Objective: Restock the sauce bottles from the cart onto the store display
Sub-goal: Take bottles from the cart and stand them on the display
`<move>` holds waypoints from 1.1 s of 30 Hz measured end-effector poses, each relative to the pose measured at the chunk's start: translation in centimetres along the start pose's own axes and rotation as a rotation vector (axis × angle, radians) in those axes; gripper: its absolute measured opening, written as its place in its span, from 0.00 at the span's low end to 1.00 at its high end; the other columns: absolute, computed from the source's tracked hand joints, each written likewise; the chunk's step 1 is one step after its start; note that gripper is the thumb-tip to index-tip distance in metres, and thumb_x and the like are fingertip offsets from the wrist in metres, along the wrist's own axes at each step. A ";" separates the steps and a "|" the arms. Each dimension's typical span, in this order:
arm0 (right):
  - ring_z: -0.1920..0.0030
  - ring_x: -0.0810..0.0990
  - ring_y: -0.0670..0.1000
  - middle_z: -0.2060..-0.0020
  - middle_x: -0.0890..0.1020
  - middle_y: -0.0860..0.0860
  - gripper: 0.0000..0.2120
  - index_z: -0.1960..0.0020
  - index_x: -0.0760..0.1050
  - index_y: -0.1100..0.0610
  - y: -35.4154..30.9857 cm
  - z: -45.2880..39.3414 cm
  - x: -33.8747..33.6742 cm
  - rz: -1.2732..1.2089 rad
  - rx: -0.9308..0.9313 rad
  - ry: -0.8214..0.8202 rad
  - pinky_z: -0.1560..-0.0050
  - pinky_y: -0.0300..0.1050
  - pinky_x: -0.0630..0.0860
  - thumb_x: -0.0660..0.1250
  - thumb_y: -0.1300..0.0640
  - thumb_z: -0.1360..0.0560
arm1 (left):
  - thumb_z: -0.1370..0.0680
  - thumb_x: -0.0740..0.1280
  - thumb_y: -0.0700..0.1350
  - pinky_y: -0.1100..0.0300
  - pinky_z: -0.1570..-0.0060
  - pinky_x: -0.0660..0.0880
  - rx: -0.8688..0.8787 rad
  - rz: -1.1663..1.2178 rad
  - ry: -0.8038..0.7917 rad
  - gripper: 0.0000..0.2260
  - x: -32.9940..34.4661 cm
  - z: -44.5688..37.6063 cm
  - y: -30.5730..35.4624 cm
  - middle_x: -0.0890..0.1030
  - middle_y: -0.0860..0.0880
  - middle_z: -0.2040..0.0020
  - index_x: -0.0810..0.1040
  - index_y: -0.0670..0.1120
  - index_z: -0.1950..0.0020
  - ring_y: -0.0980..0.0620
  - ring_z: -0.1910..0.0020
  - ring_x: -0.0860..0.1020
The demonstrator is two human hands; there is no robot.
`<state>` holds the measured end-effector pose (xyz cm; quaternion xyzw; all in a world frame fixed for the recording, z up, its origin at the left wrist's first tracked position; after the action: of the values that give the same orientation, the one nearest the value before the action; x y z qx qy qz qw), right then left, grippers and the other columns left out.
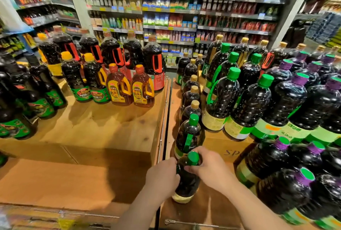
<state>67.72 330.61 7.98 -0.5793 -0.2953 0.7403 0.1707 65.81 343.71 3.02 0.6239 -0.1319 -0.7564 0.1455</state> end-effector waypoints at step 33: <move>0.54 0.78 0.53 0.53 0.79 0.52 0.10 0.46 0.74 0.53 -7.8 7.8 8.9 0.359 -0.793 -0.442 0.56 0.43 0.75 0.60 0.51 0.23 | 0.26 0.63 0.46 0.54 0.59 0.76 -0.643 0.135 0.197 0.05 1.1 12.3 -6.2 0.81 0.49 0.55 0.73 0.53 0.51 0.44 0.51 0.80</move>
<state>57.14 339.98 7.39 -0.4705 -0.4794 0.6937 -0.2602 53.23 349.19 1.93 0.6059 0.0870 -0.6842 0.3965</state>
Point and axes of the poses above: each hand's wrist, its own z-axis away from the middle knuckle, its own x-axis out of the palm, y = z × x, the point moved 8 cm from there along -z, towards the middle knuckle
